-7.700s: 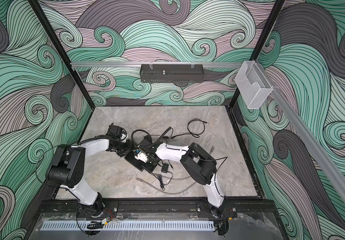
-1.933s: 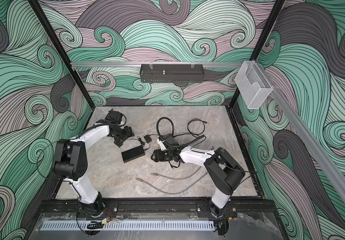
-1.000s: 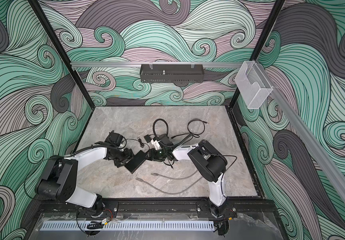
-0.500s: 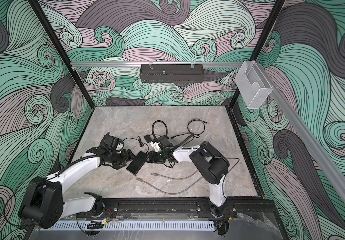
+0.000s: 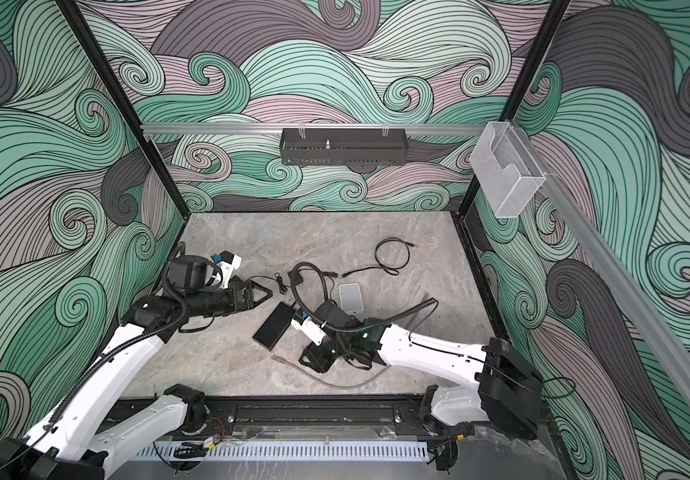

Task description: Insert the plug into the switch port

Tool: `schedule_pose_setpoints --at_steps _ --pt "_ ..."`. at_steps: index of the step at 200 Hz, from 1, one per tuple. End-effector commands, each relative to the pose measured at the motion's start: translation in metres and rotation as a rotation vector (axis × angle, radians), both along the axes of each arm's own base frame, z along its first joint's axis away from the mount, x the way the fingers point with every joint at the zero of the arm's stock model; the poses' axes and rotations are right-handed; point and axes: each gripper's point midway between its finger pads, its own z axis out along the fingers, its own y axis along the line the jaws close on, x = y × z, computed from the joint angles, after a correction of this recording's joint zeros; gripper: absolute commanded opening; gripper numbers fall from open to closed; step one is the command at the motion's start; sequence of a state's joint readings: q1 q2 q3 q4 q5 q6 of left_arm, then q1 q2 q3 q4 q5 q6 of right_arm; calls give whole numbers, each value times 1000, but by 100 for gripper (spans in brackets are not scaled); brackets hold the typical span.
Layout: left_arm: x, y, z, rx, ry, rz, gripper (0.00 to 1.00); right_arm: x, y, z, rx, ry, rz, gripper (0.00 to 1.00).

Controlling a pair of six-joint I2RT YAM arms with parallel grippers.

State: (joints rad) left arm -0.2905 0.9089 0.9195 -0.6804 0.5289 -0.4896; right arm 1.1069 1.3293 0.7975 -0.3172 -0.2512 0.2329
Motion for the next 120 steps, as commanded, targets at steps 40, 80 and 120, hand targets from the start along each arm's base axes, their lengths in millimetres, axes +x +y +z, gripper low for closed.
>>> schedule_pose_setpoints --at_steps 40,80,120 --pt "-37 4 24 -51 -250 -67 99 -4 -18 -64 -237 -46 -56 47" --pt "-37 10 20 -19 -247 -43 99 18 -35 -77 -291 -50 -205 48" --pt "-32 7 12 -1 -198 -58 99 34 -79 -78 -343 -4 -408 49"
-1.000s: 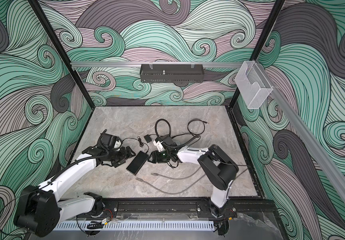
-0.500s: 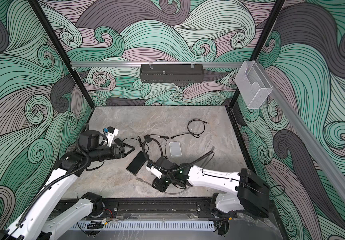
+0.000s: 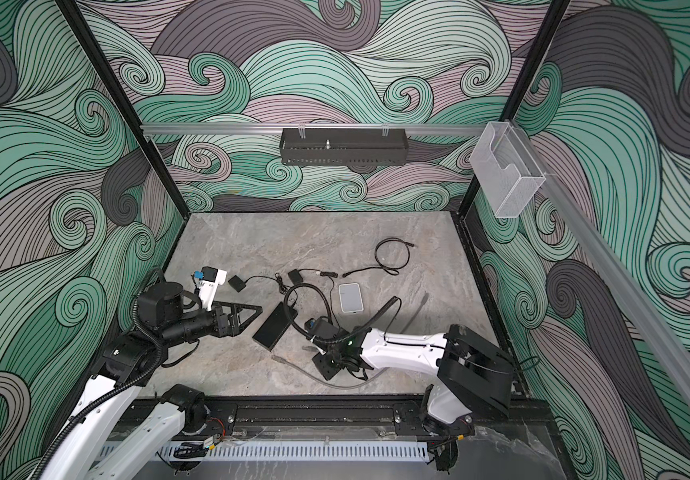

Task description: Insert the plug into the switch port

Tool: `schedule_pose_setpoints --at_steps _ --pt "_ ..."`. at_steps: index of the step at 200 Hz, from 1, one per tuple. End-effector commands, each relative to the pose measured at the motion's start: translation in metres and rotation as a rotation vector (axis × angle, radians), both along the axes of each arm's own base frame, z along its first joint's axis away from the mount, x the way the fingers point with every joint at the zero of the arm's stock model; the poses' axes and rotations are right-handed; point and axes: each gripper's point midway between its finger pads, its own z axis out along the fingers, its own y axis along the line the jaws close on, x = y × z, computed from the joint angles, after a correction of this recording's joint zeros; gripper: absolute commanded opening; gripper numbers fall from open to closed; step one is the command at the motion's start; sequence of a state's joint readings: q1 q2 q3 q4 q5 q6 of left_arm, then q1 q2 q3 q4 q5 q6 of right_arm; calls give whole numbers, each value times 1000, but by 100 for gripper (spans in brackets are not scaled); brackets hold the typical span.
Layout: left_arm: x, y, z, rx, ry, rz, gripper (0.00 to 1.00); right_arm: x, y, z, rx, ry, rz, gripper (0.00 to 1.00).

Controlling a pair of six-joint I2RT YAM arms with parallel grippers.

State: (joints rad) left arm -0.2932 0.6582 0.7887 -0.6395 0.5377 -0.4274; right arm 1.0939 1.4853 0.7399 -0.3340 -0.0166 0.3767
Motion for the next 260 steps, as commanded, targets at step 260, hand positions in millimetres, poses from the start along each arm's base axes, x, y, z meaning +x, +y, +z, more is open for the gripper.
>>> schedule_pose_setpoints --at_steps 260 --pt "8 -5 -8 11 45 -30 99 85 -129 -60 -242 41 -655 61"
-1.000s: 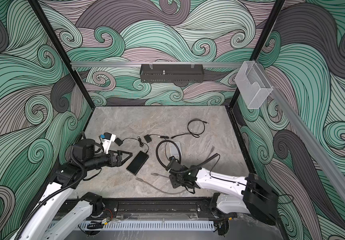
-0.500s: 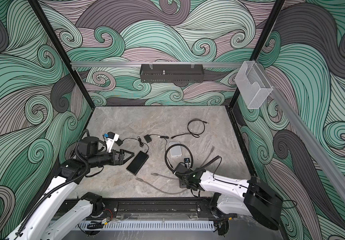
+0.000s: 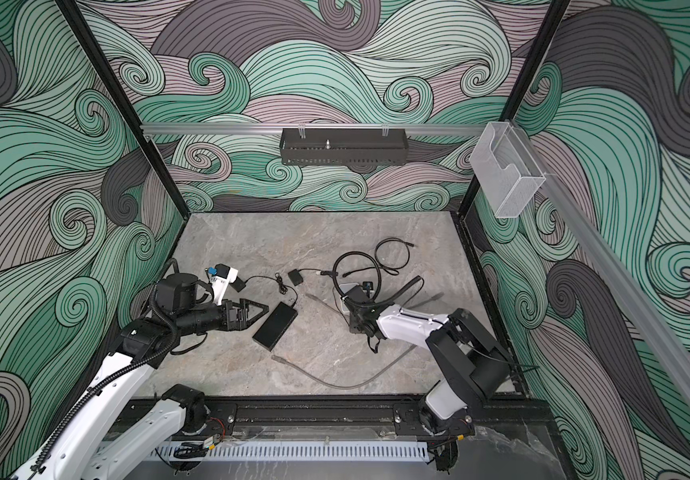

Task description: Insert the plug into the switch port

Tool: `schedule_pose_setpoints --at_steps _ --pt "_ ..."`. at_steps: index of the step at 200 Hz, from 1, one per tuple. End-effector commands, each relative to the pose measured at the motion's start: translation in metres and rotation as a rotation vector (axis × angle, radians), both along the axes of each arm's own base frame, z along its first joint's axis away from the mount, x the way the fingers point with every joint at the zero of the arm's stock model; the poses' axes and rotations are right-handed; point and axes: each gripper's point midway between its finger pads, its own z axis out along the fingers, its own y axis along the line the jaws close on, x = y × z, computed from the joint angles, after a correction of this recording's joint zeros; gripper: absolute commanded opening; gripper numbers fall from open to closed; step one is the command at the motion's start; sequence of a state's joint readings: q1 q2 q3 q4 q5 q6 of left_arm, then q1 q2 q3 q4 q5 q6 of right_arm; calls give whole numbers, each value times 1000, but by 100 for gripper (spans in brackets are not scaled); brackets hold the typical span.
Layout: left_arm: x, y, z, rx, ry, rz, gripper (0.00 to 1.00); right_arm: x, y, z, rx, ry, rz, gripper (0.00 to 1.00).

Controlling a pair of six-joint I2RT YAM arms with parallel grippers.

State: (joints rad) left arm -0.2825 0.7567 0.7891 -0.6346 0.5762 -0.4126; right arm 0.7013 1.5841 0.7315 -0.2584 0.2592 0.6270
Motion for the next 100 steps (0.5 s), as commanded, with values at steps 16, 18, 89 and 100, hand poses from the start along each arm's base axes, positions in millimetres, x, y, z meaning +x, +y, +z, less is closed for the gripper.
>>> schedule_pose_setpoints --at_steps 16,18,89,100 --pt "-1 2 11 0 -43 0 99 -55 -18 -39 -39 207 73 61" --pt "-1 2 11 -1 -44 1 99 -56 -19 -38 -37 206 73 61" --pt "1 6 13 8 -58 21 99 -118 19 51 220 16 464 61" --pt "2 8 14 10 -61 30 99 -130 41 68 311 -11 573 58"
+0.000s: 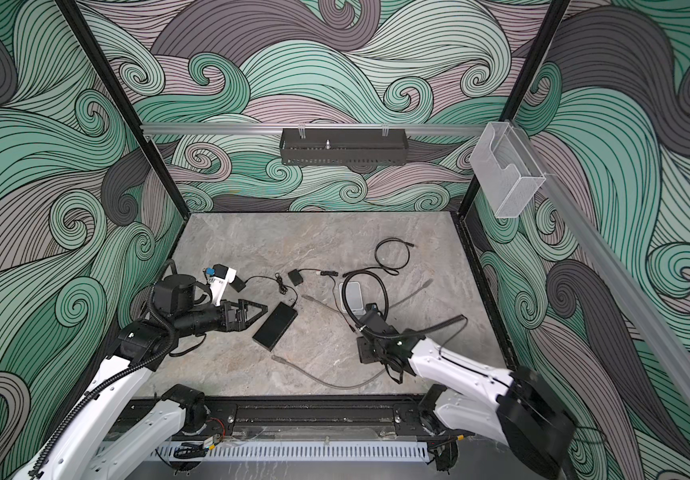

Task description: Insert the plug into the switch port

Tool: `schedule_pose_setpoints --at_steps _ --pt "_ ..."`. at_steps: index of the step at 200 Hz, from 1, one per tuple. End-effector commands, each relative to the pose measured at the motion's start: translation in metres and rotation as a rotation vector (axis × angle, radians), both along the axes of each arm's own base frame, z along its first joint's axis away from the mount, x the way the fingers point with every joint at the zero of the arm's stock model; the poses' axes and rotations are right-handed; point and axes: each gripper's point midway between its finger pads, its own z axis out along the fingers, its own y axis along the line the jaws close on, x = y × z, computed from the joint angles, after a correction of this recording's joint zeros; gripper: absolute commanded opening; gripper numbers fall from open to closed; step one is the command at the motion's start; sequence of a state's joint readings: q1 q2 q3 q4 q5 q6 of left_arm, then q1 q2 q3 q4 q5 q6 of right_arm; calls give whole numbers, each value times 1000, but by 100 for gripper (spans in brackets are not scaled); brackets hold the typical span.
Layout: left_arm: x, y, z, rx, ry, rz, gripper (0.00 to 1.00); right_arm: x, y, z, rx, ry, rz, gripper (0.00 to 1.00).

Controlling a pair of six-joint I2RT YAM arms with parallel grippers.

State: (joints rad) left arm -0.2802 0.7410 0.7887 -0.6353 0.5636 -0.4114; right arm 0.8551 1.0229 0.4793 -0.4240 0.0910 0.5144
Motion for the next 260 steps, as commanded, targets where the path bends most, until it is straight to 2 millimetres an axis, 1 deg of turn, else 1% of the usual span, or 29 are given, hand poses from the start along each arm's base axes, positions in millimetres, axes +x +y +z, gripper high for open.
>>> schedule_pose_setpoints --at_steps 1,10,21,40,56,61,64,71,104,107,128,157,199,229,244,260 --pt "2 5 12 7 -45 20 99 -32 39 28 153 6 255 58" --pt "3 7 12 7 -46 29 99 -40 54 36 197 -3 334 56" --pt "3 9 13 6 -51 36 99 -47 67 38 193 -3 405 54" --pt "4 11 14 7 -52 45 99 -55 90 31 125 32 508 53" --pt "3 13 16 8 -60 53 99 -60 115 26 83 56 574 52" --pt "4 13 16 8 -62 57 99 -61 121 23 69 63 587 53" --pt "4 14 16 9 -65 61 99 -60 131 25 81 52 601 53" --pt "4 15 17 9 -69 63 99 -61 143 24 72 50 623 52" --pt "2 16 20 7 -84 66 99 -57 183 8 -10 60 669 53" --pt "2 16 20 7 -84 66 99 -58 181 3 -36 78 670 53" --pt "2 16 21 6 -92 68 98 -54 196 -7 -94 80 691 52" --pt "0 21 24 22 -107 88 99 -45 209 -20 -143 73 711 50" --pt "2 30 23 59 -112 135 99 -46 215 -38 -191 101 742 45" --pt "7 42 17 114 -104 200 99 -45 215 -44 -214 100 742 42" --pt "8 47 14 136 -98 224 99 -45 215 -45 -217 98 738 36" --pt "8 49 14 145 -97 232 98 -44 214 -45 -219 90 734 22"
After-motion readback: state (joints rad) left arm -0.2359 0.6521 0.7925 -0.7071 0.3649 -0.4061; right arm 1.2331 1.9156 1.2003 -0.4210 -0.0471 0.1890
